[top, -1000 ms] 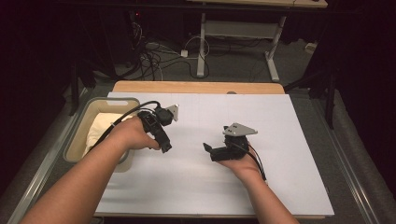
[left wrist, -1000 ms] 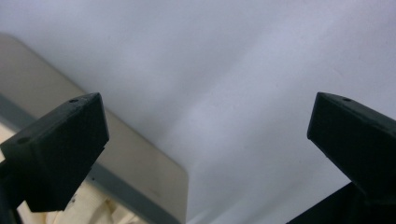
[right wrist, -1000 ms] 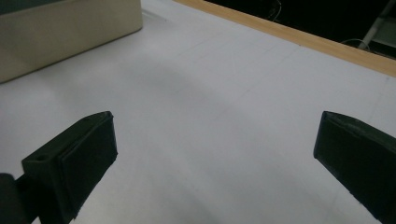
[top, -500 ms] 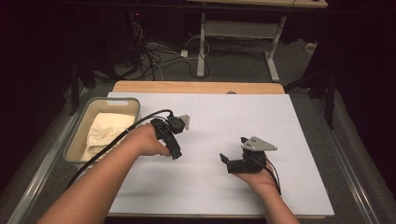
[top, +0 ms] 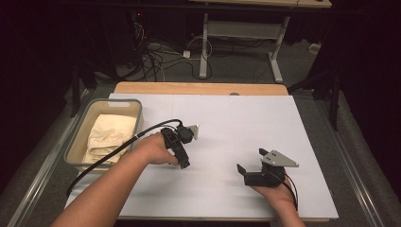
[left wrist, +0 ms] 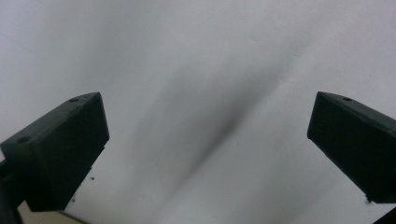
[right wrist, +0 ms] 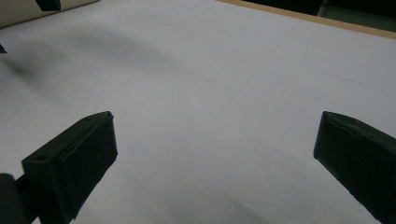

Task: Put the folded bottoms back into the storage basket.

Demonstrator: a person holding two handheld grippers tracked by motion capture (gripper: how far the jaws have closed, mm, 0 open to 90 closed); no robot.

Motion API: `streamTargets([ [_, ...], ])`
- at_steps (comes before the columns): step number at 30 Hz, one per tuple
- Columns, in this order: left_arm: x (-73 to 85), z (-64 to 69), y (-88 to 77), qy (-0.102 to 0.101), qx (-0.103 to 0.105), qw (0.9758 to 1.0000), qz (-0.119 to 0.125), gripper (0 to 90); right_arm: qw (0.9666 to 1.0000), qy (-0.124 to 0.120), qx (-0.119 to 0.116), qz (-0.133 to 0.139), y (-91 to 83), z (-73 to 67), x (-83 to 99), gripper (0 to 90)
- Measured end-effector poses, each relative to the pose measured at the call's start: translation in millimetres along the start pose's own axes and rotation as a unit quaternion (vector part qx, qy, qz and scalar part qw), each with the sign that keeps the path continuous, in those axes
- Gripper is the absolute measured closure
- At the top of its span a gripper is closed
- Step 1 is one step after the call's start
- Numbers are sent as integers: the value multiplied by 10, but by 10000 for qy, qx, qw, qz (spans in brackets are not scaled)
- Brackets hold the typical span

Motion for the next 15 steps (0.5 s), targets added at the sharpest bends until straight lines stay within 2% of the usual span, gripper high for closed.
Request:
streamTargets([
  [10,-10,31,112,84,80,9999,-7,0,10000,-1,-9,14,-4,-20,8,5],
  [13,-8,30,109,63,71,9999,114,0,10000,-32,2,10,-5,-27,10,5],
  [15,-12,40,95,40,54,9993,375,0,10000,-52,8,-3,-2,-21,18,5],
])
Point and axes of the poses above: each handheld gripper's, and its own axes: y roughly forward along the jaws, x roughly out of its underside, z roughly to its right, the point moved 6 cm from there along y, roughly forward along the jaws, and after that the axes turned 11 degrees about y, right-handed, at the moved point
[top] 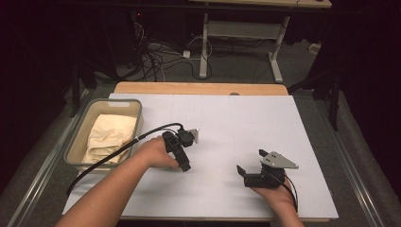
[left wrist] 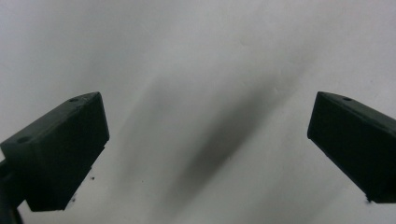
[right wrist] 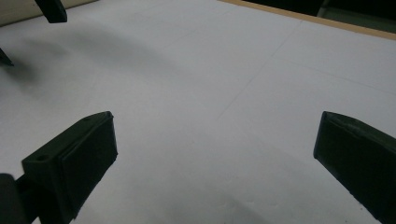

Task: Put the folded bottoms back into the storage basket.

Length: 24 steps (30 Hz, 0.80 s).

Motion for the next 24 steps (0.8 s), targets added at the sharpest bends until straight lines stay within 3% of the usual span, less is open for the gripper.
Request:
streamTargets([
  [3,9,22,-21,17,-47,9988,489,0,10000,9,11,8,-2,5,2,5],
  [6,35,45,-10,-14,-137,9947,1016,0,10000,-10,-10,5,-1,2,8,5],
  [8,64,60,20,-86,-114,9912,1316,0,10000,-5,-26,8,-2,-2,11,5],
  [11,109,85,59,-238,-101,9819,1879,0,10000,-12,-51,37,-8,-11,4,5],
  [14,160,121,80,-345,-121,9684,2468,0,10000,-21,-58,45,-15,-21,3,5],
  [19,258,165,114,-489,-263,9412,3333,0,9999,-39,-93,85,-22,-41,3,5],
  [24,345,212,125,-503,-522,9091,4102,0,9999,-41,-90,110,-38,-54,6,5],
])
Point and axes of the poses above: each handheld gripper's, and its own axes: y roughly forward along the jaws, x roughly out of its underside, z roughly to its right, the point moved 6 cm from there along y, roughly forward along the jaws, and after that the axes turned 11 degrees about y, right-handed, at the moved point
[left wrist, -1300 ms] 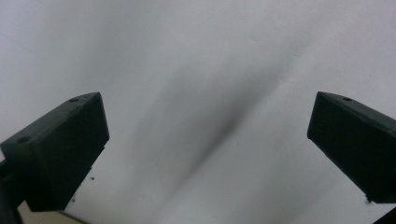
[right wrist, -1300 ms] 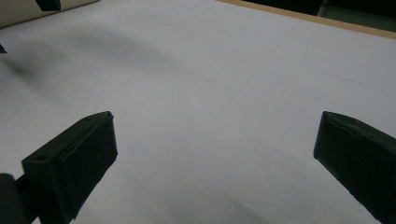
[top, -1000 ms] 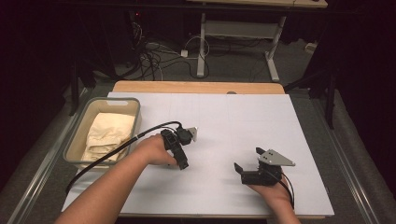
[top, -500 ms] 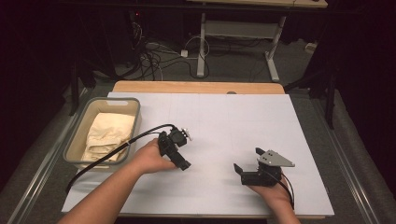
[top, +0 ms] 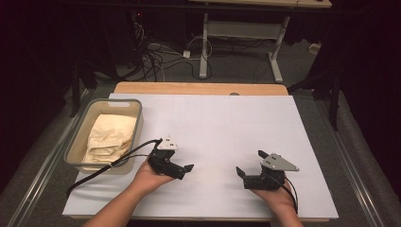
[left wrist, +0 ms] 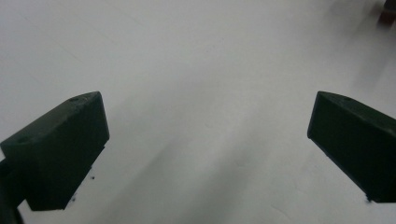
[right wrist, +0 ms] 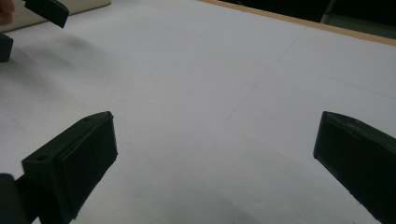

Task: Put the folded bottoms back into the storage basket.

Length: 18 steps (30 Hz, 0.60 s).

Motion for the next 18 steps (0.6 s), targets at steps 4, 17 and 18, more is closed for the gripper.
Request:
streamTargets([
  [4,55,24,-73,14,-117,9984,554,0,10000,20,-3,63,-23,-12,2,5],
  [17,234,19,-260,-175,-450,9873,1511,0,9993,75,63,357,-119,-73,51,5],
  [18,235,12,-258,-217,-440,9876,1491,0,9992,76,72,374,-119,-79,50,5],
])
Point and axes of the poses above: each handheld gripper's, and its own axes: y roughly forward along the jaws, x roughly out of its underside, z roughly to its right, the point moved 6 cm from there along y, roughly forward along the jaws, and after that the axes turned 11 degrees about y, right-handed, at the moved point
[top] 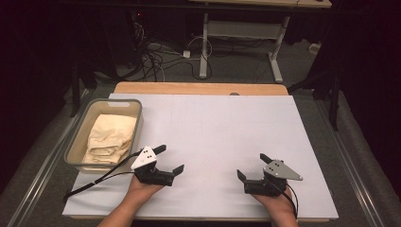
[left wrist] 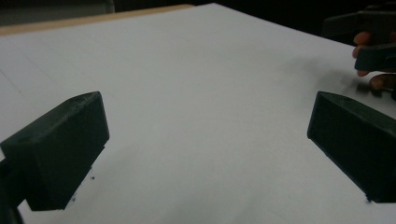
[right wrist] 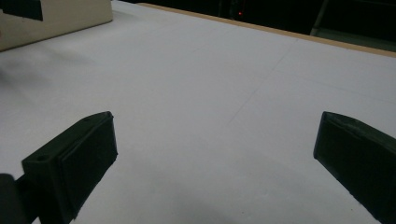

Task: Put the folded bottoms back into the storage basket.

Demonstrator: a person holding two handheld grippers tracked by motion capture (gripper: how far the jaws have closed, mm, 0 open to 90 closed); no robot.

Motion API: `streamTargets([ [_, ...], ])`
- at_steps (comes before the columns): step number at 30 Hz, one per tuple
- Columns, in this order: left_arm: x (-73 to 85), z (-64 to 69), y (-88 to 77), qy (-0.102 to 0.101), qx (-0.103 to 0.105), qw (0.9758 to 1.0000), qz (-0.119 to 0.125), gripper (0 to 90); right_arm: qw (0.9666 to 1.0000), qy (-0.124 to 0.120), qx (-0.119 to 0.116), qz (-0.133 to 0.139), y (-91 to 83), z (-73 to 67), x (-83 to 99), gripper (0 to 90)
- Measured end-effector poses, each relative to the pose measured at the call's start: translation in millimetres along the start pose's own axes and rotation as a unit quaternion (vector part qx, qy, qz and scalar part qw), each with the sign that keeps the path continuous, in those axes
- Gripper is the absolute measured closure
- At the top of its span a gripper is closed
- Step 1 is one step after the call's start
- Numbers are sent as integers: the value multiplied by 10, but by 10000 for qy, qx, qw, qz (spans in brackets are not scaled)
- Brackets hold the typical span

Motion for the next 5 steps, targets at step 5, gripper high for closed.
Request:
streamTargets([
  [5,10,5,6,-27,76,9999,-62,0,10000,-24,34,59,-9,-10,-7,5],
])
Point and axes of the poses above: each handheld gripper's, and its own axes: y roughly forward along the jaws, x roughly out of its underside, z roughly to its right, the point moved 6 cm from there along y, roughly forward along the jaws, and after that the axes turned 11 degrees about y, right-handed, at the moved point
